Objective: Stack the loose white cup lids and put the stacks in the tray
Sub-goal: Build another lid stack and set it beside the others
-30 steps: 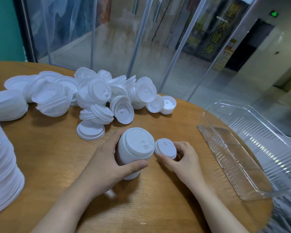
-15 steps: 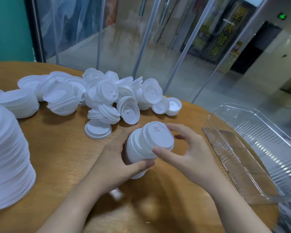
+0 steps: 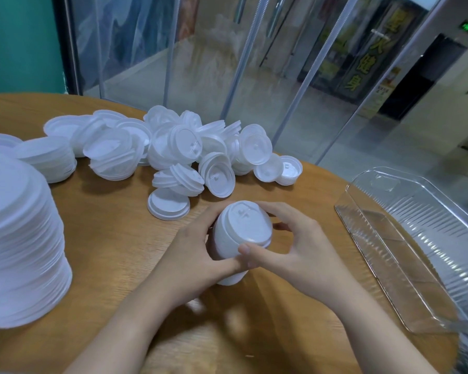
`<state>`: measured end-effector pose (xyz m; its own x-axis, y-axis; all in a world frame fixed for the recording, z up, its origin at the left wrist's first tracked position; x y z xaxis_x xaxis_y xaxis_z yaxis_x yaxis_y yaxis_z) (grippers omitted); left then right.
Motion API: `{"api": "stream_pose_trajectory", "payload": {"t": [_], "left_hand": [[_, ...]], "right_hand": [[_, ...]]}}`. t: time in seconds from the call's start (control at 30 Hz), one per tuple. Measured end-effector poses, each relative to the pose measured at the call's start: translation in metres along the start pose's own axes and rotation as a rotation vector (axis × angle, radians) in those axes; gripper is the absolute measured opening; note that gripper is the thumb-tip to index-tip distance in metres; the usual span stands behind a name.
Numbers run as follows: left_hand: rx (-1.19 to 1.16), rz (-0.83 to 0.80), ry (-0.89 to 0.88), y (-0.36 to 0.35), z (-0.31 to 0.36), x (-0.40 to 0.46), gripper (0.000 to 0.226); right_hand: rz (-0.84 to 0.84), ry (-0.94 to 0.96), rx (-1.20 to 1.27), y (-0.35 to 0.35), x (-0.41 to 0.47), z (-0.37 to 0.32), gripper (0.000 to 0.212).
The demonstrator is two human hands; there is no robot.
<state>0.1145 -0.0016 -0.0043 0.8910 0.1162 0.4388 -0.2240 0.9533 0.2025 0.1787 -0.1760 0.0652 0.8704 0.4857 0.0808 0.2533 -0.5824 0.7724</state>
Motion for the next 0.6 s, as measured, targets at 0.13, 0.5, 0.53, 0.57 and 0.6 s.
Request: {"api": "stream_pose_trajectory", "payload": {"t": [0.13, 0.5, 0.53, 0.57, 0.6], "left_hand": [[0.004, 0.003, 0.02, 0.0, -0.001, 0.0, 0.079], [0.0, -0.003, 0.017, 0.0, 0.002, 0.0, 0.087], [-0.001, -0.008, 0.016, 0.0, 0.001, 0.0, 0.088], [0.001, -0.012, 0.012, -0.001, 0.001, 0.0, 0.089], [0.005, -0.014, 0.009, -0.001, 0.0, 0.0, 0.089]], "right_hand": [[-0.004, -0.005, 0.019, -0.002, 0.0, 0.001, 0.059], [-0.08, -0.003, 0.128, 0.0, 0.009, 0.015, 0.068], [-0.048, -0.012, 0.163, 0.002, 0.014, 0.02, 0.068], [-0.008, -0.016, 0.198, 0.004, 0.019, 0.025, 0.065], [0.028, -0.018, 0.231, 0.006, 0.026, 0.03, 0.059]]}}
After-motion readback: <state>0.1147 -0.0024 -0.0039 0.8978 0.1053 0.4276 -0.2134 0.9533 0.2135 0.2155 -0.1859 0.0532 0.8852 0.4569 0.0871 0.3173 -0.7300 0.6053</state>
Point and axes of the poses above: each hand's wrist, its own x-axis towards the middle knuckle, its own y-axis out of the back of the hand, z = x × y, the point moved 1 cm from there along x, towards the middle knuckle, and after that the axes turned 11 degrees about -y, right-handed, at the moved point
